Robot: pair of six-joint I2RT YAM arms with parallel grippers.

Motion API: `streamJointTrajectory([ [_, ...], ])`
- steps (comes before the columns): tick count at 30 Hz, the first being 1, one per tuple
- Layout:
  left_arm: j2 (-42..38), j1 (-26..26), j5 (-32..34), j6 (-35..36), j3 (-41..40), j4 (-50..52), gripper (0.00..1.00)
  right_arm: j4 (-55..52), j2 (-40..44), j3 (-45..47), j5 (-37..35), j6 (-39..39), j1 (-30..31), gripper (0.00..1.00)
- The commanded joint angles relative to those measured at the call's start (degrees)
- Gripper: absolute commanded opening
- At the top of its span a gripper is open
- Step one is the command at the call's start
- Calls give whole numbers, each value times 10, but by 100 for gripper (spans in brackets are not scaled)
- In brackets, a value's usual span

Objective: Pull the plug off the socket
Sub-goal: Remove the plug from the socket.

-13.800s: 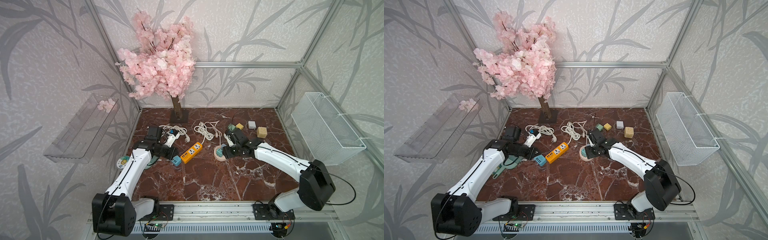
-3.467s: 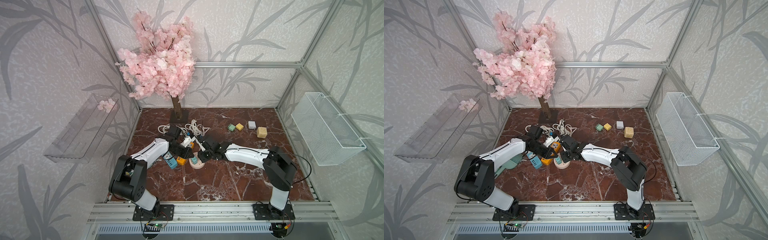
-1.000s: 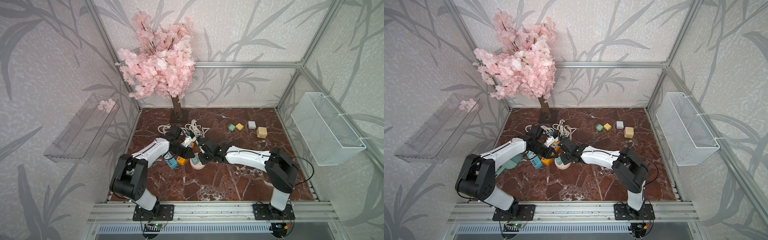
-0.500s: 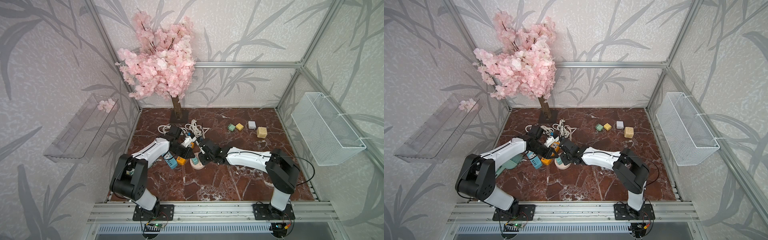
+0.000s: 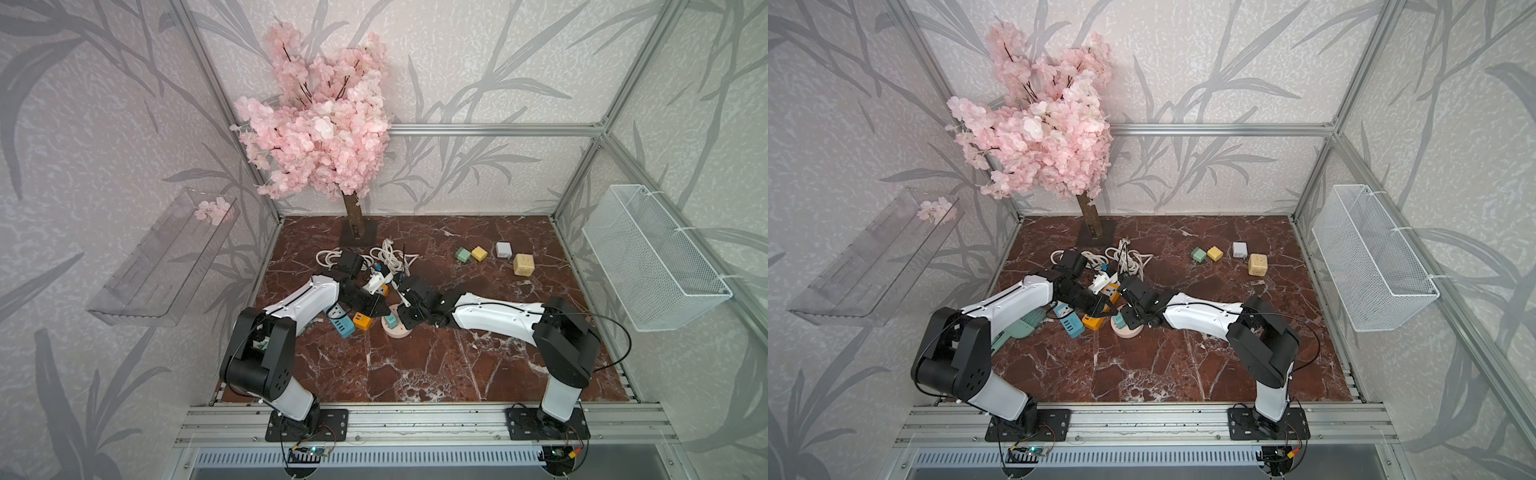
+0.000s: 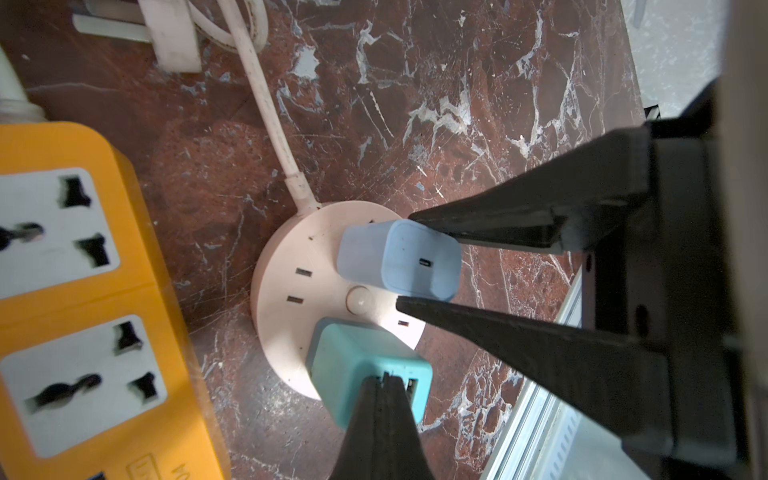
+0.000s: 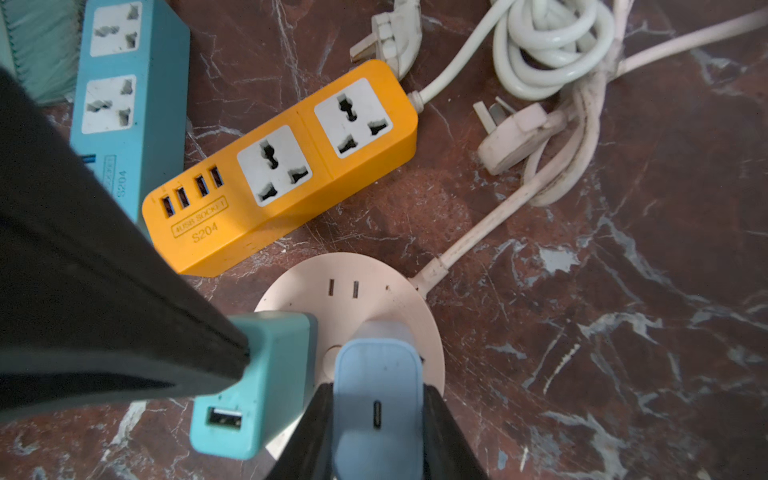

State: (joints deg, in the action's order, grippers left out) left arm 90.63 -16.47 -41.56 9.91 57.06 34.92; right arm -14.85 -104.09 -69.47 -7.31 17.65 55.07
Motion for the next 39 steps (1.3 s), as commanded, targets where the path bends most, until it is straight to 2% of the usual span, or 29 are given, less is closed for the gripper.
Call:
streamJointTrajectory([
  [1, 28, 2, 72, 7, -12, 37, 0, -10, 21, -28, -58, -33, 17, 0],
  [4, 27, 2, 72, 7, -12, 37, 0, -7, 23, -29, -69, -28, 16, 0],
  [6, 28, 2, 72, 7, -12, 37, 0, -9, 23, -34, -49, -22, 8, 0],
  [12, 27, 2, 72, 7, -13, 37, 0, 21, 13, -25, 112, 39, -49, 0],
  [15, 26, 2, 71, 8, -13, 37, 0, 19, 5, -27, 134, 53, -56, 0],
  [18, 27, 2, 72, 7, -12, 37, 0, -3, 5, -37, 79, 34, -36, 0],
  [23, 30, 2, 69, 8, -12, 37, 0, -43, -7, -60, -67, -29, 22, 0],
  [28, 30, 2, 69, 7, -12, 37, 0, -53, -11, -67, -99, -19, 29, 0],
  [30, 31, 2, 69, 7, -11, 37, 0, -40, -6, -62, -67, -12, 20, 0],
  [39, 30, 2, 69, 6, -12, 37, 0, 89, 10, -3, 196, 97, -77, 0],
])
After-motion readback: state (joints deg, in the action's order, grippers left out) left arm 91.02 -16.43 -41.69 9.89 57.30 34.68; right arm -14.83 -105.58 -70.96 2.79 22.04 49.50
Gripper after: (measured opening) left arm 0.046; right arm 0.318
